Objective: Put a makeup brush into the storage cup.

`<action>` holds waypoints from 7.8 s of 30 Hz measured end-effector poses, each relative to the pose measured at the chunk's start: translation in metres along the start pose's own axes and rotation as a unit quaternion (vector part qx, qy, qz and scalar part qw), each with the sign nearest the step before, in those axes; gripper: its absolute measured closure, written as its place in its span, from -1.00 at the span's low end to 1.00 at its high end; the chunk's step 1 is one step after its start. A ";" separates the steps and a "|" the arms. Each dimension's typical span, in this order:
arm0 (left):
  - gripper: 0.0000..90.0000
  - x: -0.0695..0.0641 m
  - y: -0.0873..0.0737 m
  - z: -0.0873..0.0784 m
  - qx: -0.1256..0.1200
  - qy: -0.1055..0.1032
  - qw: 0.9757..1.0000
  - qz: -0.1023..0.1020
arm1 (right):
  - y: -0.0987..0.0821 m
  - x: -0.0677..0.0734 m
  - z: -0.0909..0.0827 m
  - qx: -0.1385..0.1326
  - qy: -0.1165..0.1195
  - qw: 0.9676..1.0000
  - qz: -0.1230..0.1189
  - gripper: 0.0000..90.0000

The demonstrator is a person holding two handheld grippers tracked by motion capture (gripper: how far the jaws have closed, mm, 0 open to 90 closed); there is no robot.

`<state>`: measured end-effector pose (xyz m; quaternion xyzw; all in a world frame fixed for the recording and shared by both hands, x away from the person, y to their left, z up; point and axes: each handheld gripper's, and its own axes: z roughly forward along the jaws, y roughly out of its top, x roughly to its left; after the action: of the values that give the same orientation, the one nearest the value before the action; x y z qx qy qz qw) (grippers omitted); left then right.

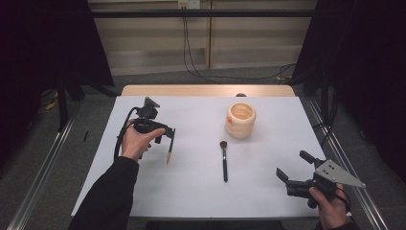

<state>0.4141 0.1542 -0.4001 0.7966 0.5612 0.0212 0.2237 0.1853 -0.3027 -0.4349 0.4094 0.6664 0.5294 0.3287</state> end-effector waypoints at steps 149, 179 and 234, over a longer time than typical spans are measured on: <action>0.85 -0.011 -0.061 -0.057 -0.386 -0.094 0.913 0.093 | -0.001 0.003 0.002 0.012 0.010 1.000 -0.002 -1.00; 0.85 -0.037 -0.088 -0.072 -0.393 -0.138 0.899 0.139 | -0.001 0.003 0.002 0.012 0.011 1.000 0.001 -1.00; 0.85 -0.119 -0.087 -0.078 -0.245 -0.217 0.903 0.279 | 0.000 0.004 0.003 0.011 0.038 0.999 0.008 -1.00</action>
<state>0.2711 0.0965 -0.3375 0.8254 0.2310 0.0464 0.5130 0.1859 -0.2974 -0.4359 0.3980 0.6810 0.5397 0.2943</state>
